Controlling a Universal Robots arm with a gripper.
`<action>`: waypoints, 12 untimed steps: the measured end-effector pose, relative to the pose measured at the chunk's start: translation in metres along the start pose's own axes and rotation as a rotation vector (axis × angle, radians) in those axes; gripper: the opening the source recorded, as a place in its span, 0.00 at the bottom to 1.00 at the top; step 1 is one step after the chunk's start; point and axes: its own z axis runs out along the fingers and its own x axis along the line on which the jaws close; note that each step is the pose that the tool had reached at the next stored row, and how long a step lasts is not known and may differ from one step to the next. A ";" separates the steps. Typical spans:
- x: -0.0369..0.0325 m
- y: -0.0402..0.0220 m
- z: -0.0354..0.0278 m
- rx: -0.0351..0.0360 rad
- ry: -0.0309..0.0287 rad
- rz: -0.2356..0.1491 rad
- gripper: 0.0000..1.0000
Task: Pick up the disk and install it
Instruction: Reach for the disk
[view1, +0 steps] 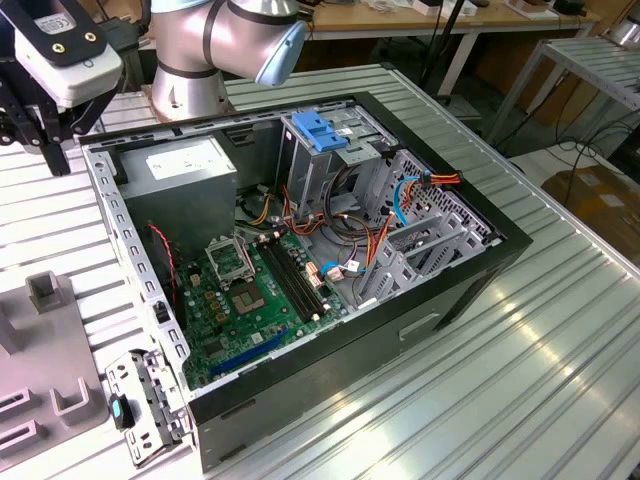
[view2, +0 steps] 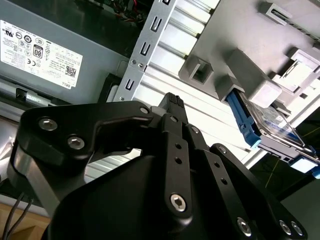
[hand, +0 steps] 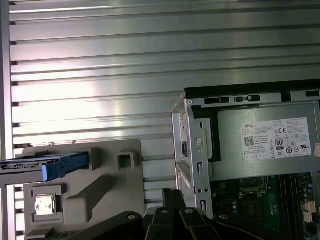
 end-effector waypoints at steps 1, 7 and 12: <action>0.0007 0.0000 0.0000 0.0000 0.0000 0.000 0.11; 0.0050 -0.0004 0.0000 0.0000 0.0000 0.000 0.11; 0.0085 -0.0006 0.0000 0.0000 0.0000 0.000 0.11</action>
